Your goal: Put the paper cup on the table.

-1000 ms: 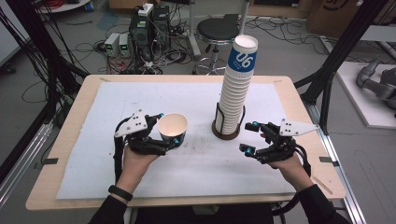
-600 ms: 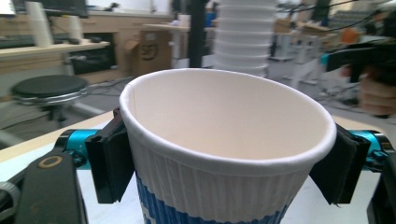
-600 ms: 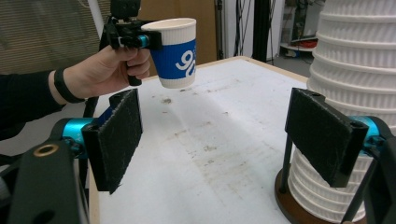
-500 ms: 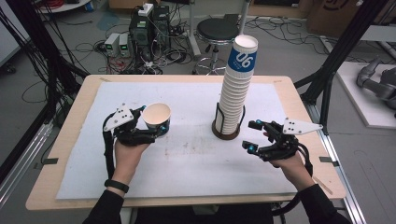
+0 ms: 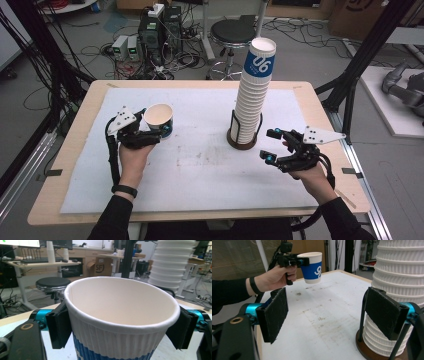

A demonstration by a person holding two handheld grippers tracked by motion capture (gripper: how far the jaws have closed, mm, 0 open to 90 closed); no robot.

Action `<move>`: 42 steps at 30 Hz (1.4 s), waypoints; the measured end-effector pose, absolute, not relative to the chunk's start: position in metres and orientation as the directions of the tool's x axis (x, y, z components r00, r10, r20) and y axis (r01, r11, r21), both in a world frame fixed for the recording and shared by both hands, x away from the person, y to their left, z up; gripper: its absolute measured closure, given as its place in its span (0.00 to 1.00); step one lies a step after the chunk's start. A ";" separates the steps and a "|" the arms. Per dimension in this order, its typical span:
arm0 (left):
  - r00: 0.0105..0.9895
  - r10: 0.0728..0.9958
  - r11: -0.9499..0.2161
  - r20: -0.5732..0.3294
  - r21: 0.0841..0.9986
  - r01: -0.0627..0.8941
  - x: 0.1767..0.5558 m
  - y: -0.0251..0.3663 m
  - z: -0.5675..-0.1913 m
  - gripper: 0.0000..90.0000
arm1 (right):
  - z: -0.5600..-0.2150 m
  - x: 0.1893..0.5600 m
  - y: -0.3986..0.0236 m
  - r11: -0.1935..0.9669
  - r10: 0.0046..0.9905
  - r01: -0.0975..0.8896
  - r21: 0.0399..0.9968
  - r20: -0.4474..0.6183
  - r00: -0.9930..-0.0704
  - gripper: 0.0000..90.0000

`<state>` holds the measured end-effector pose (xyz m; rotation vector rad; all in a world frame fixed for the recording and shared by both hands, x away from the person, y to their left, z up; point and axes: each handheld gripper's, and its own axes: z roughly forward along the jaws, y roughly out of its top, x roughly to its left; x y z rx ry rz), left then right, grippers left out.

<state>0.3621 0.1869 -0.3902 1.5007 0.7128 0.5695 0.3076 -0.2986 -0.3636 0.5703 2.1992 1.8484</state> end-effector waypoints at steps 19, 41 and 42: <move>0.608 0.790 0.014 -0.078 0.994 0.109 0.386 0.189 -0.411 0.22 | -0.365 0.308 -0.299 0.138 0.425 0.156 0.978 0.084 -0.901 0.21; 0.571 0.813 -0.027 -0.111 0.973 0.228 0.410 0.192 -0.442 0.24 | -0.368 0.306 -0.297 0.153 0.421 0.166 0.974 0.088 -0.903 0.21; 0.568 0.815 -0.026 -0.114 0.972 0.233 0.411 0.192 -0.443 0.24 | -0.369 0.306 -0.297 0.153 0.420 0.166 0.974 0.088 -0.903 0.21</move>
